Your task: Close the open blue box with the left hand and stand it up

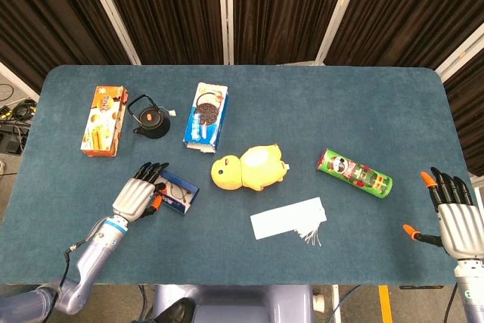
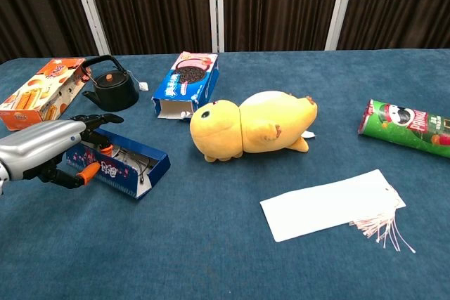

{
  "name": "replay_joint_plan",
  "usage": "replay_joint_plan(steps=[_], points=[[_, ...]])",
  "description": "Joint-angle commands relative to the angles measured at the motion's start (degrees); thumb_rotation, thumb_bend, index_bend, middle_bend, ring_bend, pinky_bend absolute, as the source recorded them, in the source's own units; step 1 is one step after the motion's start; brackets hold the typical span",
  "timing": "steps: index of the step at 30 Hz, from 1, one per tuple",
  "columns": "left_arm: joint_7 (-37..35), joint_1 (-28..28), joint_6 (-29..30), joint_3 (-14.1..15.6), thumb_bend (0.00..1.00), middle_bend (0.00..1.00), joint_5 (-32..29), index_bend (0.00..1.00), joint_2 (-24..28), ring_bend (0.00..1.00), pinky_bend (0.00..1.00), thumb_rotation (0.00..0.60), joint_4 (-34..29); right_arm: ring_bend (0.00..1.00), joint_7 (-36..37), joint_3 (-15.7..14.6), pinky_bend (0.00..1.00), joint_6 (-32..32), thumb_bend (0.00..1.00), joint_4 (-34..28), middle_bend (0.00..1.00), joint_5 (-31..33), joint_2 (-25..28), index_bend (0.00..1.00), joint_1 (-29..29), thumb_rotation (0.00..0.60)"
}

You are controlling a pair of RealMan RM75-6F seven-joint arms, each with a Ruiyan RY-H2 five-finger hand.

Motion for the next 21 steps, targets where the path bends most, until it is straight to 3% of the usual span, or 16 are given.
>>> replay_joint_plan(steps=[1,6,10,12,17,21], points=[[1.7,1.0,0.7,0.8,0.59,0.0,-0.2,0.65,3.5,0.0,0.0,0.6,-5.7,0.0,0.0,-0.1,0.0,0.0,0.0,-0.1,0.0,-0.1,0.0,0.0,0.0,0.6],[7.0,2.3,-0.1,2.1,0.6,0.0,-2.3,0.66,9.8,0.0,0.0,0.6,-14.9,0.0,0.1,-0.1,0.0,0.2,0.0,-0.3,0.0,-0.3,0.1,0.0,-0.1,0.6],[13.7,1.6,-6.0,2.6,0.6,0.0,-10.0,0.66,17.1,0.0,0.0,0.6,-25.9,0.0,0.1,-0.1,0.0,0.6,0.0,-0.4,0.0,-0.4,0.2,0.0,-0.2,0.6],[15.7,1.0,-6.7,2.0,0.59,0.0,-12.1,0.66,18.6,0.0,0.0,0.6,-28.5,0.0,0.0,-0.1,0.0,0.4,0.0,-0.3,0.0,-0.3,0.1,0.0,-0.1,0.6],[16.3,0.2,-6.6,0.7,0.6,0.0,-13.1,0.66,17.5,0.0,0.0,0.6,-28.6,0.0,-0.3,-0.1,0.0,-0.2,0.0,0.0,0.0,-0.1,-0.2,0.0,0.1,0.6],[14.1,-1.1,-7.7,-0.5,0.6,0.0,-12.6,0.66,14.1,0.0,0.0,0.6,-24.6,0.0,-0.3,0.0,0.0,-0.2,0.0,0.1,0.0,0.0,-0.4,0.0,0.2,0.6]])
